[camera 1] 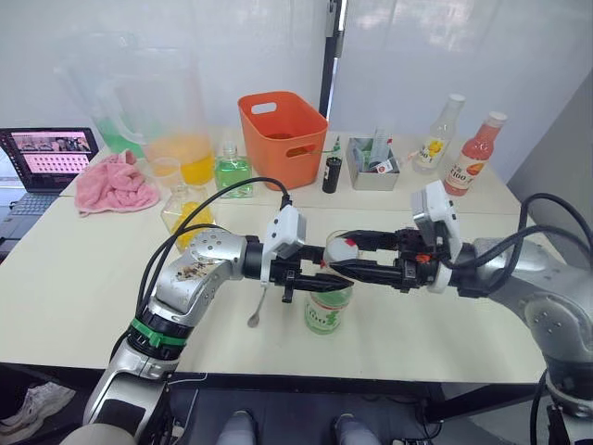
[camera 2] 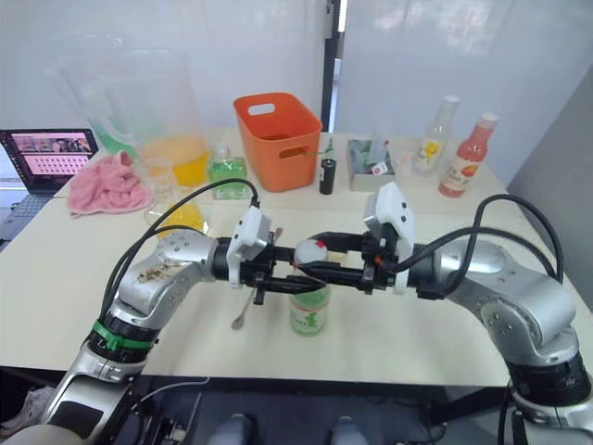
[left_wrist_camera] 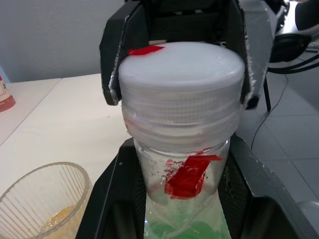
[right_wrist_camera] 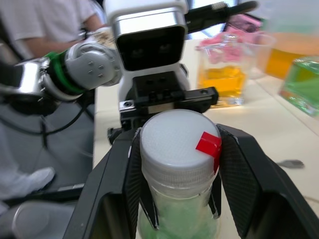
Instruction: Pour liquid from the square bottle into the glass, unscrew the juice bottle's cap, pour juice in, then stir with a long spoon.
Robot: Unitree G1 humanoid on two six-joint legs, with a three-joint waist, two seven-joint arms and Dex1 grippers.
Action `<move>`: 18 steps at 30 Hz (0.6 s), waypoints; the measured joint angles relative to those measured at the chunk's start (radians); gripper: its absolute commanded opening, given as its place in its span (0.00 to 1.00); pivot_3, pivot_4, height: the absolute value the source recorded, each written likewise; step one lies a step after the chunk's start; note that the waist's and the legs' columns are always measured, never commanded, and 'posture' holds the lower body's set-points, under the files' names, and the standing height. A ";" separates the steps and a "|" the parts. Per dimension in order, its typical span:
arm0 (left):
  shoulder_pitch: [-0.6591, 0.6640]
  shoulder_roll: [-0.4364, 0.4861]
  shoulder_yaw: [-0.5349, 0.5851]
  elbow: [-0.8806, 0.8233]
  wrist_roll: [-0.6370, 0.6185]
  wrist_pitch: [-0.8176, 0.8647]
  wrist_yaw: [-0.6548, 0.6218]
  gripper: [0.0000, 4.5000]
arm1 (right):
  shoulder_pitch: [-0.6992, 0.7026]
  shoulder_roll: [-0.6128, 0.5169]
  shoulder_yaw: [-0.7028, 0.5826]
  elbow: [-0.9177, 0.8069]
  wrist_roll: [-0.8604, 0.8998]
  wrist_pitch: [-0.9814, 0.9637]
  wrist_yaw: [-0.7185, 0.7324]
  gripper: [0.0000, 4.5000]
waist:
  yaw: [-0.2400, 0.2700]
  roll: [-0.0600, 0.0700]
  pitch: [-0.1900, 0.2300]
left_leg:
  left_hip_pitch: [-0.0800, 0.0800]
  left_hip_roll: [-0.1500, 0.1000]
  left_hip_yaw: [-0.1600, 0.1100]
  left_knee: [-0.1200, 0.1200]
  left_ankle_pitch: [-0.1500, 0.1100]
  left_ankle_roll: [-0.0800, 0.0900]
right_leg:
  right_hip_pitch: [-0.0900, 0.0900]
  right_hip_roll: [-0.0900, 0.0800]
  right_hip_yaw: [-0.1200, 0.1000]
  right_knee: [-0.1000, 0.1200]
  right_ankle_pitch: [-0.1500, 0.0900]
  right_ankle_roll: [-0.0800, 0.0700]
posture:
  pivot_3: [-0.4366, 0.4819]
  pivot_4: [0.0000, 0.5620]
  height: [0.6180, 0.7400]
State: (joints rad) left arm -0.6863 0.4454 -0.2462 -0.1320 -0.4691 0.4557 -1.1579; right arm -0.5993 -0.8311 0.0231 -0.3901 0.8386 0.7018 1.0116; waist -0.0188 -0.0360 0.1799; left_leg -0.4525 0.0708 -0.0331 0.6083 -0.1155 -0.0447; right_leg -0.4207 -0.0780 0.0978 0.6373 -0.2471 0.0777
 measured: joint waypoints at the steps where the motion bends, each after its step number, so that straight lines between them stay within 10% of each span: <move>1: 0.003 0.002 0.001 -0.008 0.000 0.004 0.007 0.33 | -0.048 -0.004 0.035 0.059 -0.029 -0.028 0.079 0.38 | -0.002 0.000 0.000 | 0.000 0.000 0.000 0.000 0.000 0.000 | 0.000 0.000 0.000 0.000 0.000 0.000 | 0.48 0.27 0.88; 9: 0.032 0.023 0.027 -0.038 -0.006 0.019 0.030 0.33 | -0.350 0.088 0.234 0.449 -0.224 -0.222 0.495 0.38 | -0.015 0.000 0.000 | 0.001 0.000 0.000 0.000 0.000 0.000 | 0.000 0.000 0.000 0.002 0.000 0.001 | 0.48 0.27 0.88; 16: 0.040 0.026 0.035 -0.063 -0.009 0.045 0.050 0.33 | -0.396 0.100 0.266 0.546 -0.287 -0.246 0.555 0.97 | -0.020 0.000 0.000 | 0.001 0.000 0.000 -0.001 0.000 0.000 | -0.001 0.000 0.000 0.003 0.002 0.005 | 0.48 0.27 0.88; 18: 0.045 0.023 0.035 -0.070 -0.009 0.045 0.056 0.33 | -0.393 0.085 0.229 0.535 -0.282 -0.233 0.548 0.99 | -0.018 0.000 0.000 | 0.000 0.000 0.000 -0.001 0.000 0.000 | -0.001 0.000 0.000 0.003 0.003 0.005 | 0.48 0.27 0.88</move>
State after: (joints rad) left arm -0.6413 0.4688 -0.2109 -0.2021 -0.4785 0.5004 -1.1015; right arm -0.9921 -0.7466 0.2522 0.1445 0.5562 0.4692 1.5597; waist -0.0368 -0.0355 0.1800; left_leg -0.4520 0.0708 -0.0332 0.6074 -0.1155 -0.0449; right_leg -0.4219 -0.0778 0.0975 0.6407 -0.2445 0.0828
